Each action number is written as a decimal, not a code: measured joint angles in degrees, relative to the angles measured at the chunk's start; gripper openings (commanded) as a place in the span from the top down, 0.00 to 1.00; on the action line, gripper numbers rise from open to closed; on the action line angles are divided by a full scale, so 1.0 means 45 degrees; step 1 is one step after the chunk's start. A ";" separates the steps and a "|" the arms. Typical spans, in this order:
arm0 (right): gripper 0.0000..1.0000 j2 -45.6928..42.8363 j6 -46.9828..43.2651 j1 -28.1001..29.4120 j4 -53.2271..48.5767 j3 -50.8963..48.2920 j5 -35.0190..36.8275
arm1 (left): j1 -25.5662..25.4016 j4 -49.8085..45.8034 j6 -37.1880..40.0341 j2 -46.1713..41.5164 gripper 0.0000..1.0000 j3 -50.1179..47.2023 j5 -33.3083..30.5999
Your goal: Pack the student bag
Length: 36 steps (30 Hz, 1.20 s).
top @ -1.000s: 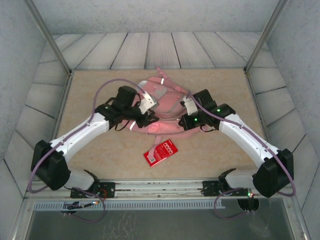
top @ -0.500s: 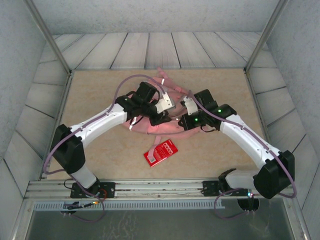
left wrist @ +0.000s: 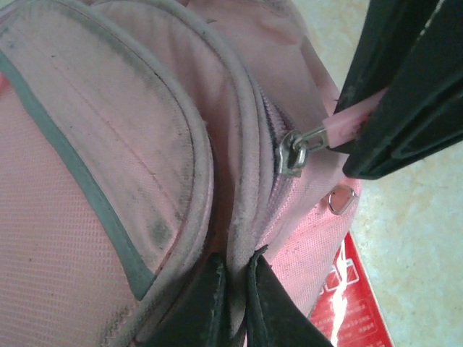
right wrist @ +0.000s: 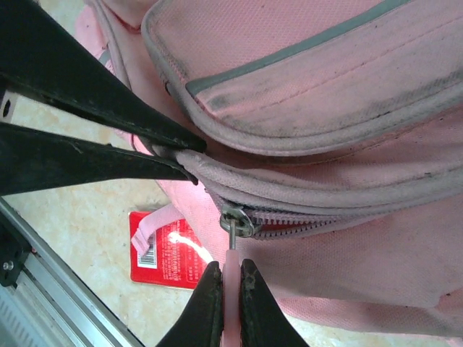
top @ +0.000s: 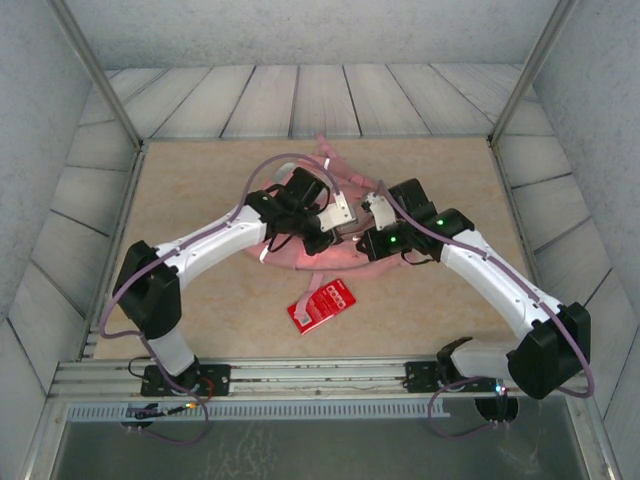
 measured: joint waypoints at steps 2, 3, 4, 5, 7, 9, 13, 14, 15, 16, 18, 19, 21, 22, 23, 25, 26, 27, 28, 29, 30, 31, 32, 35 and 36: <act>1.00 0.0000 0.0000 -0.0039 -0.0073 0.0000 0.0214 | -0.0107 -0.0097 -0.0155 0.0214 1.00 0.0248 -0.0219; 1.00 0.0000 0.0000 -0.0039 -0.0117 0.0000 0.0335 | -0.0136 -0.0112 -0.0185 0.0267 1.00 0.0306 -0.0301; 1.00 0.0000 0.0000 -0.0039 -0.0155 0.0000 0.0476 | -0.0175 -0.0097 -0.0228 0.0272 1.00 0.0321 -0.0423; 1.00 0.0000 -0.0005 -0.0024 -0.0185 0.0000 0.0607 | -0.0199 -0.0087 -0.0272 0.0257 1.00 0.0321 -0.0534; 1.00 0.0000 -0.0010 -0.0029 -0.0291 0.0044 0.0899 | -0.0272 0.0068 -0.0340 0.0136 1.00 0.0185 -0.0845; 1.00 0.0005 -0.0010 -0.0029 -0.0393 0.0126 0.1083 | -0.0325 0.0287 -0.0364 -0.0189 1.00 -0.0185 -0.1166; 1.00 0.0005 0.0024 -0.0471 -0.0393 0.0165 0.1200 | -0.0068 0.0612 -0.0486 -0.1472 1.00 -0.1379 -0.1797; 1.00 0.0005 0.0039 -0.0651 -0.0355 0.0165 0.1146 | 0.0121 0.0704 -0.0559 -0.1875 1.00 -0.1749 -0.1807; 1.00 0.0005 0.0049 -0.0811 -0.0277 0.0165 0.1049 | 0.0301 0.0806 -0.0612 -0.2249 1.00 -0.2089 -0.1792; 1.00 0.0005 0.0049 -0.0947 -0.0155 0.0165 0.0889 | 0.0505 0.0967 -0.0656 -0.2681 1.00 -0.2477 -0.1758; 1.00 0.0005 0.0039 -0.1107 0.0005 0.0165 0.0607 | 0.0899 0.1205 -0.0724 -0.3444 1.00 -0.3128 -0.1637; 1.00 0.0005 0.0029 -0.1190 0.0049 0.0175 0.0457 | 0.1107 0.1292 -0.0758 -0.3803 1.00 -0.3419 -0.1579; 1.00 0.0000 0.0010 -0.1321 0.0087 0.0233 0.0189 | 0.1511 0.1409 -0.0845 -0.4391 1.00 -0.3871 -0.1467; 1.00 0.0000 0.0000 -0.1350 0.0087 0.0262 0.0087 | 0.1695 0.1423 -0.0889 -0.4600 1.00 -0.4027 -0.1418; 1.00 -0.0010 -0.0010 -0.1365 0.0068 0.0296 0.0015 | 0.1909 0.1447 -0.0928 -0.4765 1.00 -0.4167 -0.1355; 1.00 -0.0015 -0.0034 -0.1375 -0.0010 0.0364 -0.0029 | 0.2312 0.1525 -0.0996 -0.4906 1.00 -0.4371 -0.1132; 1.00 -0.0024 -0.0044 -0.1375 -0.0058 0.0389 -0.0029 | 0.2516 0.1535 -0.1035 -0.4896 1.00 -0.4425 -0.1015; 1.00 -0.0044 -0.0049 -0.1375 -0.0097 0.0389 -0.0073 | 0.2662 0.1530 -0.1044 -0.4833 1.00 -0.4425 -0.0923; 1.00 -0.0078 -0.0044 -0.1375 -0.0131 0.0389 -0.0121 | 0.2759 0.1564 -0.1054 -0.4716 1.00 -0.4410 -0.0845; 1.00 -0.0131 -0.0044 -0.1375 -0.0175 0.0389 -0.0141 | 0.2822 0.1564 -0.1093 -0.4512 1.00 -0.4323 -0.0738; 1.00 -0.0199 -0.0044 -0.1384 -0.0214 0.0389 -0.0141 | 0.2851 0.1530 -0.1137 -0.4284 1.00 -0.4206 -0.0636; 1.00 -0.0267 -0.0039 -0.1404 -0.0262 0.0384 -0.0141 | 0.2885 0.1452 -0.1180 -0.4027 1.00 -0.4056 -0.0534; 1.00 -0.0345 -0.0039 -0.1428 -0.0321 0.0384 -0.0141 | 0.2914 0.1360 -0.1248 -0.3716 1.00 -0.3852 -0.0408; 1.00 -0.0593 -0.0029 -0.1472 -0.0408 0.0321 -0.0039 | 0.2973 0.1117 -0.1583 -0.2861 1.00 -0.3201 -0.0379; 1.00 -0.0670 -0.0024 -0.1496 -0.0461 0.0301 0.0117 | 0.2987 0.1069 -0.1705 -0.2652 1.00 -0.3041 -0.0447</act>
